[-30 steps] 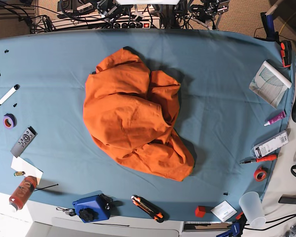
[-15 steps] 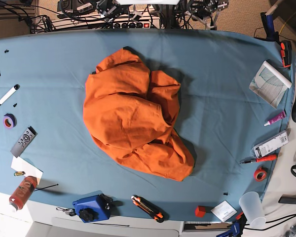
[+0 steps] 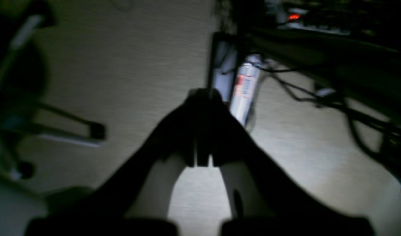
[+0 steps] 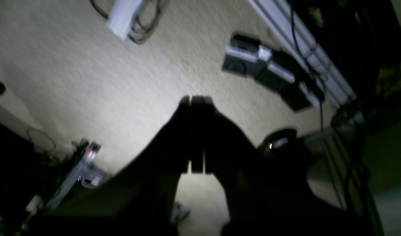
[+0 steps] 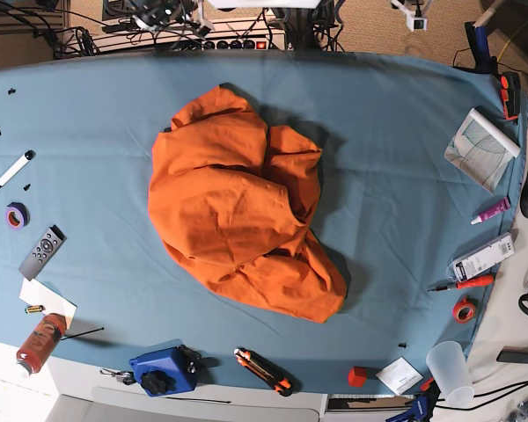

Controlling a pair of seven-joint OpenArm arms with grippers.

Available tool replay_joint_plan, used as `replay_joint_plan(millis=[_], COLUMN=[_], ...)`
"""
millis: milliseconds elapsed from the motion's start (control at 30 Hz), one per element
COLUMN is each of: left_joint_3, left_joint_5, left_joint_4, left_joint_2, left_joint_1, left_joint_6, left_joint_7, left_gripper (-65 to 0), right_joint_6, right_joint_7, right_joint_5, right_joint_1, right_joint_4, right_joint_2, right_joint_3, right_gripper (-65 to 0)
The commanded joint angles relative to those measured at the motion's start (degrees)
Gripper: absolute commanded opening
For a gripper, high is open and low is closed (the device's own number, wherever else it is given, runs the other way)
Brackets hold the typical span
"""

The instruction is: Layout the t-shirt on the table in an organized manner, then fold the t-shirt properly

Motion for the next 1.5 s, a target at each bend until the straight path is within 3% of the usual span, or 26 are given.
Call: replay_joint_plan(millis=[0, 167, 367, 433, 533, 633, 800, 867, 1067, 1267, 1467], left_joint_3=[-0.09, -0.09, -0.11, -0.11, -0.13, -0.13, -0.13, -0.13, -0.13, -0.13, -0.13], left_joint_5=[0.04, -0.68, -6.95, -7.34, -7.34, -7.34, -9.40, -12.44, -18.34, -19.15, -19.15], left_joint_4=[2.01, 13.14, 29.35, 34.27, 40.15, 44.61, 51.91, 55.54, 67.17, 75.60, 83.87], left_joint_2=[-0.24, -0.28, -0.26, -0.26, -0.28, -0.28, -0.31, -0.28, -0.26, -0.26, -0.26], left_joint_1=[2.03, 8.72, 16.83, 19.67, 23.82, 27.89, 33.03, 34.25, 36.00, 36.41, 36.02], left_joint_6=[-0.31, -4.02, -3.76, -3.76, -3.74, -3.76, -3.76, -3.76, -3.76, -3.76, -3.76], left_joint_7=[0.00, 5.35, 16.87, 20.26, 22.73, 22.93, 25.46, 29.40, 42.03, 43.17, 42.29], left_gripper=[-65.0, -65.0, -65.0, -65.0, -65.0, -65.0, -65.0, -65.0, -65.0, -65.0, -65.0], right_joint_6=[0.33, 0.26, 0.22, -1.22, -4.28, -4.24, -4.11, -3.10, 4.59, 5.31, 5.31], right_joint_7=[-0.52, -3.72, -10.58, -12.68, -14.86, -16.81, -21.20, -23.19, -31.36, -34.91, -34.34], right_joint_5=[1.03, 3.72, 4.68, 4.85, 4.90, 6.03, 14.23, 16.74, 29.18, 37.88, 39.36], right_joint_1=[-1.14, -6.38, -12.31, -14.67, -18.49, -22.29, -27.32, -28.83, -32.46, -33.00, -32.48], right_joint_4=[2.36, 11.34, 22.23, 26.03, 31.26, 36.39, 44.37, 47.84, 60.24, 71.47, 79.06], right_joint_2=[1.27, 4.57, 7.10, 7.61, 7.69, 7.72, 7.72, 7.72, 7.72, 7.69, 7.67], right_joint_3=[0.09, 0.09, 0.44, 1.55, 5.07, 9.77, 18.78, 22.43, 32.72, 41.22, 46.84], right_gripper=[-65.0, -65.0, -65.0, -65.0, -65.0, -65.0, -65.0, -65.0, -65.0, -65.0, -65.0])
